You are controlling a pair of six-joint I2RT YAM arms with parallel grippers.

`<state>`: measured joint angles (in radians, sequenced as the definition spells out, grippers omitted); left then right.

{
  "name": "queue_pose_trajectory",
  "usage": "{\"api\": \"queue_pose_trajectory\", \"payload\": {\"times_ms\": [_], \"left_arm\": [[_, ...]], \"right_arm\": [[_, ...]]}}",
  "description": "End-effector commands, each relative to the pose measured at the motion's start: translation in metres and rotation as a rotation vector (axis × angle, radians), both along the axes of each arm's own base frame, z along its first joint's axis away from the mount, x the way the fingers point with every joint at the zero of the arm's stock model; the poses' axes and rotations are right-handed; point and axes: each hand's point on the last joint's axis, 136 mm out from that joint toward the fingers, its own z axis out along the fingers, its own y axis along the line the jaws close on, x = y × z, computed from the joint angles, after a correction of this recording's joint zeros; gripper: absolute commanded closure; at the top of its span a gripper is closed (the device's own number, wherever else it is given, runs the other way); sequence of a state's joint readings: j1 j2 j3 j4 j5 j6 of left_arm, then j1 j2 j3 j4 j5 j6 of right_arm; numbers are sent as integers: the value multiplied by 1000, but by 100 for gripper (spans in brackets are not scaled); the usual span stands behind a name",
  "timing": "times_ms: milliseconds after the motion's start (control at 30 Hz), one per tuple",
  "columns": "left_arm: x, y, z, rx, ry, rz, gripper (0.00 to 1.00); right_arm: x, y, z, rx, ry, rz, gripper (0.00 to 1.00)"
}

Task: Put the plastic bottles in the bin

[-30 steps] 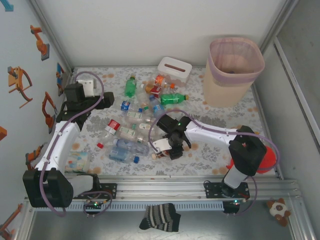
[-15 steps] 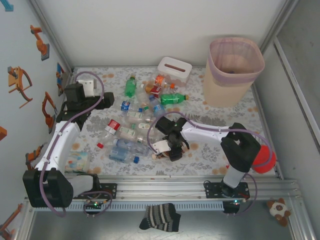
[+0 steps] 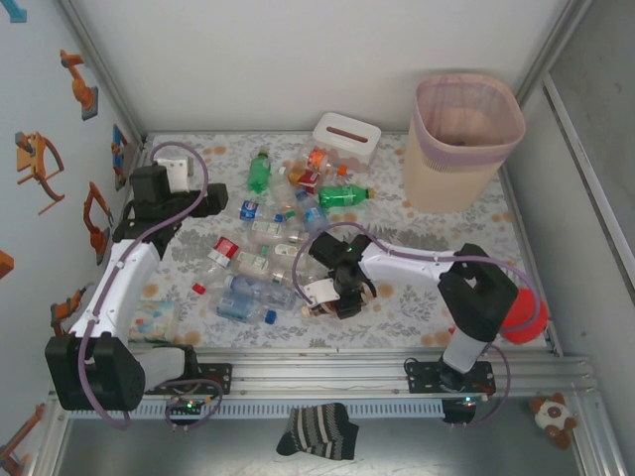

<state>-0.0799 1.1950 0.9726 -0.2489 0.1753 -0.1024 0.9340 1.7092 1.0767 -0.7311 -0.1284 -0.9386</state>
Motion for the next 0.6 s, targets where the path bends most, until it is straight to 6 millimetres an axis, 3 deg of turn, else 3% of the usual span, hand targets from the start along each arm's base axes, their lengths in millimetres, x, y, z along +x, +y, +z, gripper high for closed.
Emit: {"api": "queue_pose_trajectory", "payload": {"times_ms": [0, 300, 567], "left_arm": [[-2, -2, -3, 16, 12, -16, 0], [-2, -4, -3, 14, 9, -20, 0], [-2, -5, -5, 15, 13, -22, 0]], "right_arm": [[-10, -4, 10, 15, 8, -1, 46], [-15, -6, 25, 36, 16, -14, 50], [-20, -3, 52, 100, 21, -29, 50]]}}
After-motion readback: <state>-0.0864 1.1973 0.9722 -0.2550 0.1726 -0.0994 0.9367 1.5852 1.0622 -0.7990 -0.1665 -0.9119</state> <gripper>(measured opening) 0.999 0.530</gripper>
